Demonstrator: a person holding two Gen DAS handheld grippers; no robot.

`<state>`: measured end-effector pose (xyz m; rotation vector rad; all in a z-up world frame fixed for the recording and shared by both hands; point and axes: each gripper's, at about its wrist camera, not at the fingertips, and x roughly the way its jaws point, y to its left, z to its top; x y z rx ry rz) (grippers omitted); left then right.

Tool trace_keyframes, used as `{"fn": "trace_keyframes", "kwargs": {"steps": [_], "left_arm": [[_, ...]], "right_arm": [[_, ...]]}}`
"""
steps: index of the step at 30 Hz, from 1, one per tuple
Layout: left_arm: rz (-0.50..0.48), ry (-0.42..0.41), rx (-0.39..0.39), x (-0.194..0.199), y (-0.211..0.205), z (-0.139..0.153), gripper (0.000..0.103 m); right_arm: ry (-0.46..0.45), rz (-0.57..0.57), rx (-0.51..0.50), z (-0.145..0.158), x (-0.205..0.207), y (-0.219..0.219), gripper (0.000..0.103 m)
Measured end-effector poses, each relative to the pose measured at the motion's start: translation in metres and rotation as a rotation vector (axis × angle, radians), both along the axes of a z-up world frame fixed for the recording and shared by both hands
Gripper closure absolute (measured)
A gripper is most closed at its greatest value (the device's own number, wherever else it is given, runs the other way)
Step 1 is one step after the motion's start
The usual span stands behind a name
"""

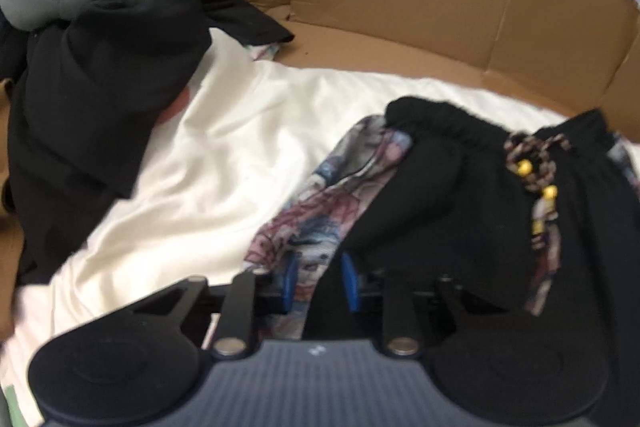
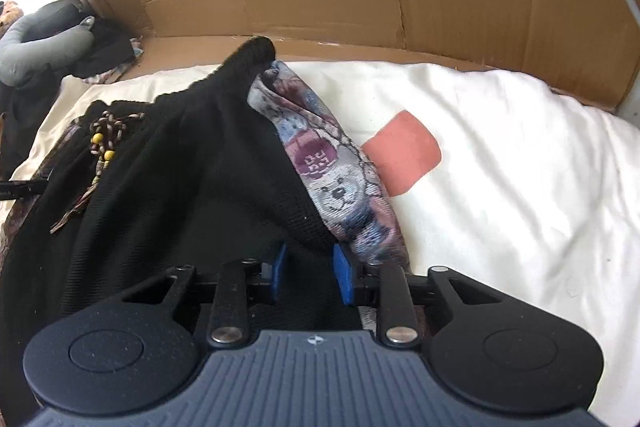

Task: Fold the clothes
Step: 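Close both tools on the waistband of the black shorts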

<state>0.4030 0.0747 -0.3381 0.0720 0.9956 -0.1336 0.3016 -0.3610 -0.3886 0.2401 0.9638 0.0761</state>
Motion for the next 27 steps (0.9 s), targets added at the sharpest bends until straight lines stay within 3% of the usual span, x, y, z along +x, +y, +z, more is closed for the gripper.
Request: {"fn": "trace_keyframes", "kwargs": {"steps": [4, 8, 13, 20, 27], "left_arm": [[0.007, -0.010, 0.002, -0.001, 0.001, 0.005, 0.079], [0.004, -0.061, -0.046, -0.007, 0.004, 0.024, 0.079], [-0.065, -0.087, -0.102, -0.002, -0.012, 0.033, 0.079], [-0.114, -0.065, -0.140, 0.025, -0.040, 0.015, 0.079], [-0.151, -0.086, -0.124, 0.035, -0.053, 0.003, 0.079]], "right_arm": [[0.010, 0.007, -0.028, 0.003, 0.002, -0.005, 0.088], [-0.010, -0.009, -0.071, 0.022, 0.002, -0.007, 0.085], [-0.080, 0.014, -0.040, 0.041, 0.025, -0.001, 0.085], [-0.079, 0.047, 0.006, 0.024, 0.063, 0.019, 0.085], [-0.094, 0.081, -0.001, 0.017, 0.082, 0.029, 0.085]]}}
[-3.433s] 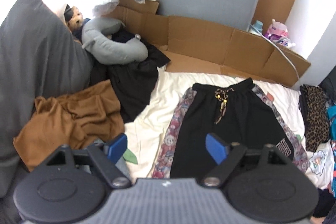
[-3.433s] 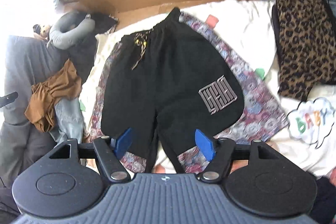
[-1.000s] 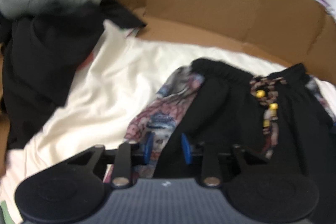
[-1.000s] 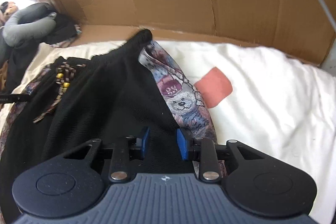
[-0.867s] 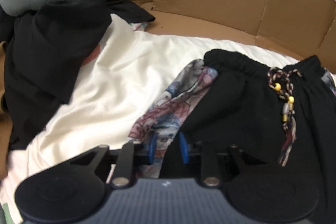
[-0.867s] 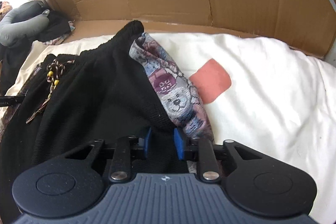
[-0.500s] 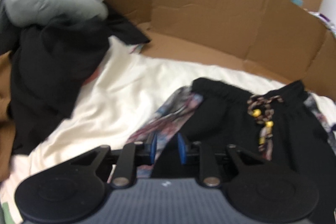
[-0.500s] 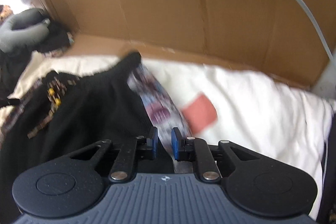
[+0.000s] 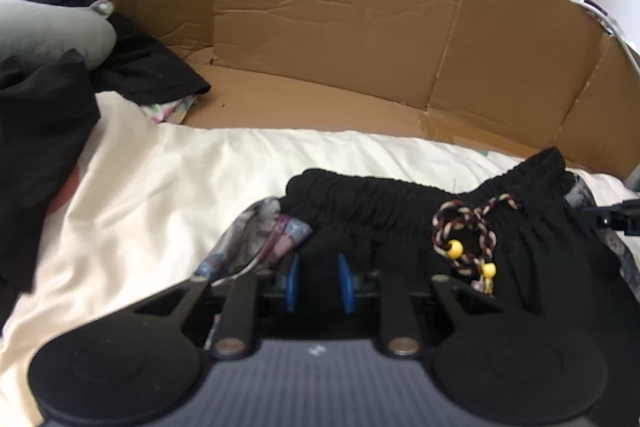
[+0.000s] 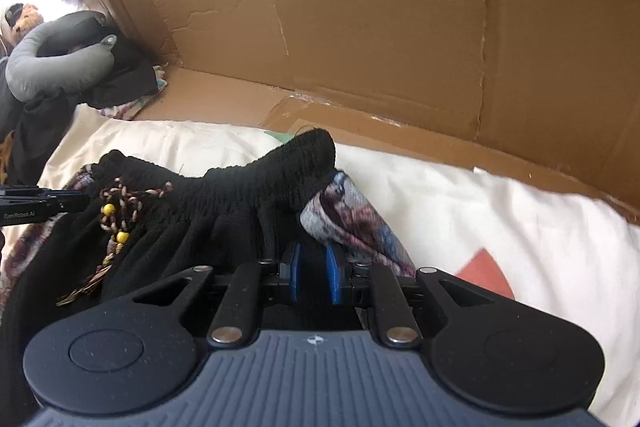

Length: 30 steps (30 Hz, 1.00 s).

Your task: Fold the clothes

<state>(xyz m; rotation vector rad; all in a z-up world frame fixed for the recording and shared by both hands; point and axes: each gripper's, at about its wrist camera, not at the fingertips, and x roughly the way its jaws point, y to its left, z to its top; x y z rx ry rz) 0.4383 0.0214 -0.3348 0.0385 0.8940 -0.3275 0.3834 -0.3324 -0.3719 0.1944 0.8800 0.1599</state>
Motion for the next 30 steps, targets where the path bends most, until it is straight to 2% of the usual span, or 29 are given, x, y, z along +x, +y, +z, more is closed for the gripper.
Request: {"fn": "trace_keyframes", "kwargs": {"steps": [2, 6, 8, 9, 10, 12, 14, 16, 17, 19, 22, 26, 30], "left_arm": [[0.007, 0.004, 0.004, 0.004, 0.000, -0.002, 0.079], [0.039, 0.012, 0.015, 0.008, 0.006, -0.008, 0.079], [0.052, 0.003, 0.047, 0.009, 0.006, -0.010, 0.079], [0.068, -0.004, 0.066, 0.010, 0.007, -0.010, 0.087], [0.096, -0.006, 0.087, 0.012, 0.008, -0.011, 0.100], [0.158, 0.002, 0.099, 0.017, 0.015, -0.011, 0.100], [0.175, 0.024, 0.058, 0.019, 0.022, -0.009, 0.100], [0.150, 0.013, 0.060, 0.013, 0.019, -0.002, 0.096], [0.133, -0.003, 0.071, 0.008, 0.017, 0.002, 0.094], [0.103, -0.034, 0.085, -0.003, 0.010, 0.010, 0.086], [0.062, -0.050, 0.055, -0.015, 0.000, 0.020, 0.085], [-0.016, -0.056, 0.004, -0.030, -0.026, 0.032, 0.083], [-0.134, -0.091, -0.009, -0.048, -0.059, 0.039, 0.078]], "right_arm": [[0.001, -0.002, -0.008, -0.002, 0.005, 0.000, 0.084], [0.023, -0.058, -0.030, -0.010, 0.013, -0.012, 0.088], [0.040, -0.100, 0.003, -0.015, 0.019, -0.023, 0.096], [0.044, -0.105, 0.009, -0.016, 0.020, -0.026, 0.098], [0.047, -0.106, 0.013, -0.017, 0.022, -0.027, 0.098], [0.053, -0.109, 0.021, -0.016, 0.024, -0.030, 0.098], [0.050, -0.113, 0.030, -0.010, 0.019, -0.030, 0.094], [0.034, -0.105, 0.036, -0.001, 0.012, -0.029, 0.089], [0.021, -0.094, 0.034, 0.004, 0.006, -0.029, 0.079], [-0.005, -0.071, 0.016, 0.011, -0.006, -0.029, 0.072], [-0.016, -0.048, -0.021, 0.015, -0.021, -0.026, 0.072], [0.000, -0.024, -0.022, 0.011, -0.036, -0.016, 0.072], [0.012, -0.027, -0.016, 0.006, -0.053, -0.009, 0.072]]}}
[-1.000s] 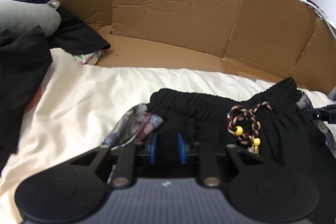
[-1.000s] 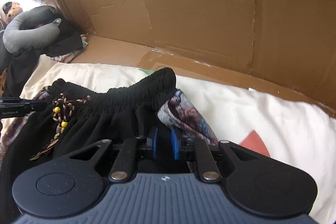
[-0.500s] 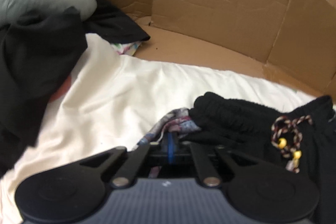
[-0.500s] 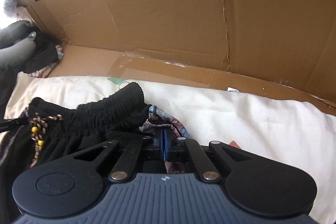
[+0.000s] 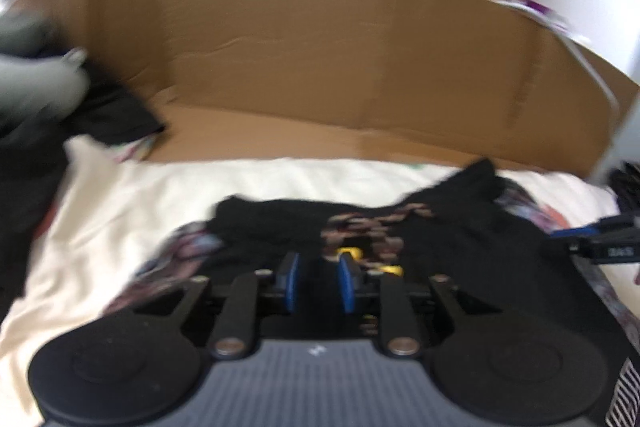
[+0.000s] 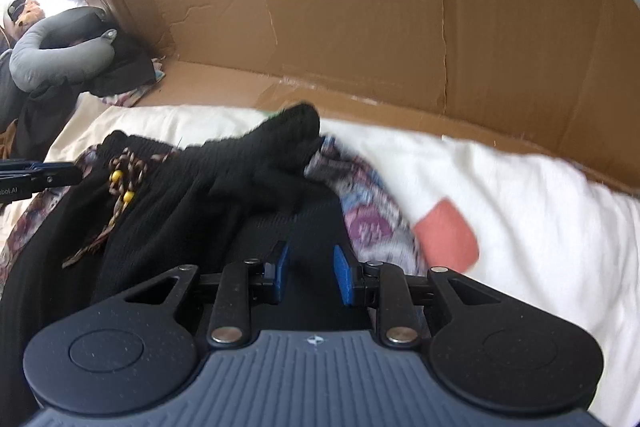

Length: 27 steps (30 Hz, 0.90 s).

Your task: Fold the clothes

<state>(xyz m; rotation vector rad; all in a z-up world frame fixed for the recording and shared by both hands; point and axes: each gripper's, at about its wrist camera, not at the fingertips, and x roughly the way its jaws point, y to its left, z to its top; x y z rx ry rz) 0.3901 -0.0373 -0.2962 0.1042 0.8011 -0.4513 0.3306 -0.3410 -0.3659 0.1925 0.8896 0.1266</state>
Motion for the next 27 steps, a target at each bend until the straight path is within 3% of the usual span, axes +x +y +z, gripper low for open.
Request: {"fn": "trace_keyframes", "kwargs": {"steps": [10, 12, 17, 19, 24, 27], "left_arm": [[-0.273, 0.016, -0.079, -0.030, -0.077, 0.003, 0.077], [-0.303, 0.039, -0.064, -0.031, -0.090, -0.004, 0.077], [-0.282, 0.118, 0.094, -0.025, -0.099, -0.043, 0.076], [-0.266, 0.125, 0.100, -0.025, -0.092, -0.050, 0.082], [-0.279, 0.099, 0.142, -0.031, -0.087, -0.050, 0.086], [-0.267, 0.092, 0.155, -0.034, -0.087, -0.049, 0.089]], "right_arm": [[0.045, -0.013, -0.041, -0.018, -0.039, -0.005, 0.072], [0.046, -0.004, -0.062, -0.019, -0.045, -0.005, 0.072], [0.058, -0.012, -0.066, -0.020, -0.064, -0.020, 0.072], [0.055, -0.014, -0.054, -0.021, -0.074, -0.025, 0.072], [0.071, -0.017, -0.051, -0.014, -0.098, -0.030, 0.072], [0.033, -0.039, -0.033, 0.001, -0.107, -0.036, 0.072]]}}
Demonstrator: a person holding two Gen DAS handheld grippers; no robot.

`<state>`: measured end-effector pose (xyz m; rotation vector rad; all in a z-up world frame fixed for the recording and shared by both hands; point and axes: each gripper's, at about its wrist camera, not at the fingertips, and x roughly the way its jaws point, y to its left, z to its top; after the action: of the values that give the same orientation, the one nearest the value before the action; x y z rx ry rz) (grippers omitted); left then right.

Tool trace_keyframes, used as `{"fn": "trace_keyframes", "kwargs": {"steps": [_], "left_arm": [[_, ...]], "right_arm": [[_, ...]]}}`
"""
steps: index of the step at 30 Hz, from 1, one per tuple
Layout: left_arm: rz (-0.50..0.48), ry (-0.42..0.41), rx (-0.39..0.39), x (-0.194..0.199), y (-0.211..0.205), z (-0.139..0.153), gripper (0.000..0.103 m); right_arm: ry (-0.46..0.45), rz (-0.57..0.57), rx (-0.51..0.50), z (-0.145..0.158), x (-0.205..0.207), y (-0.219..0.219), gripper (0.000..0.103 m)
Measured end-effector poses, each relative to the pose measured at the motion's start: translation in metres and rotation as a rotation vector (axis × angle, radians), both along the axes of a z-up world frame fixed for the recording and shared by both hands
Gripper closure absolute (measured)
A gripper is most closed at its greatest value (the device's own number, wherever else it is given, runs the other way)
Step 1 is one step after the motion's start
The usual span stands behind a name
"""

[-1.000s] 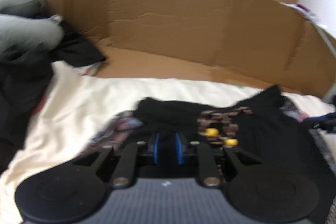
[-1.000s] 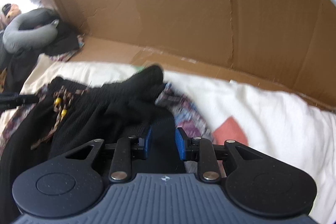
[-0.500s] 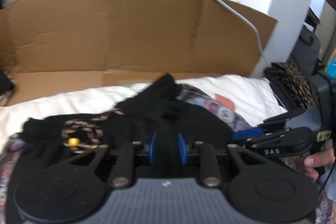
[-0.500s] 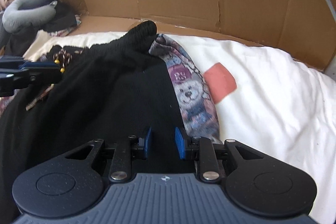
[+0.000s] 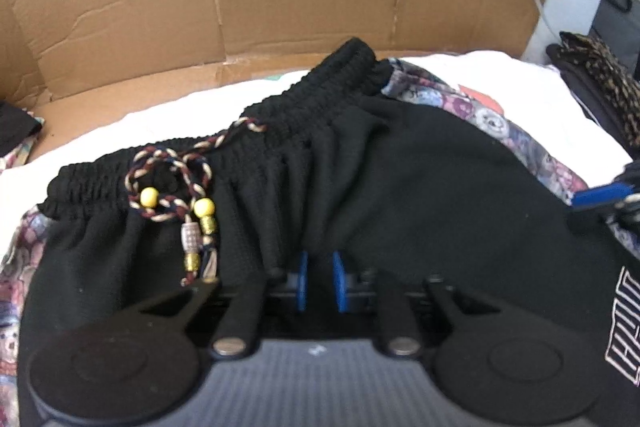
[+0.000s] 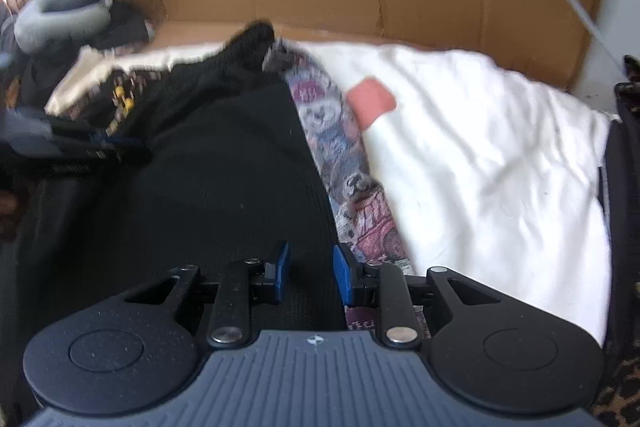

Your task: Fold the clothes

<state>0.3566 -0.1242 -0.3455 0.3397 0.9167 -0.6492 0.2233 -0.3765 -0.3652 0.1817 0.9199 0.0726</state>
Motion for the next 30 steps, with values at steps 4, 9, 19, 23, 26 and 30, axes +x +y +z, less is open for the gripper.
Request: {"fn": "trace_keyframes", "kwargs": {"steps": [4, 9, 19, 23, 26, 30], "left_arm": [[0.023, 0.006, 0.003, 0.003, 0.003, 0.000, 0.097], [0.048, 0.011, 0.010, 0.006, 0.006, 0.002, 0.100], [0.099, 0.023, -0.089, -0.006, 0.035, 0.027, 0.090], [0.120, 0.020, -0.089, -0.013, 0.049, 0.033, 0.088], [0.139, 0.048, -0.105, -0.018, 0.059, 0.036, 0.088], [0.095, 0.044, -0.108, -0.028, 0.062, 0.038, 0.086]], "right_arm": [[-0.013, -0.062, 0.010, 0.005, -0.002, -0.013, 0.072], [0.047, -0.066, -0.020, -0.021, -0.020, -0.023, 0.072], [0.076, -0.045, -0.065, -0.019, -0.076, -0.023, 0.072], [0.088, -0.053, -0.066, -0.018, -0.089, -0.022, 0.072], [0.100, -0.044, -0.083, -0.018, -0.093, -0.020, 0.072], [0.120, -0.063, -0.081, -0.006, -0.086, -0.021, 0.072]]}}
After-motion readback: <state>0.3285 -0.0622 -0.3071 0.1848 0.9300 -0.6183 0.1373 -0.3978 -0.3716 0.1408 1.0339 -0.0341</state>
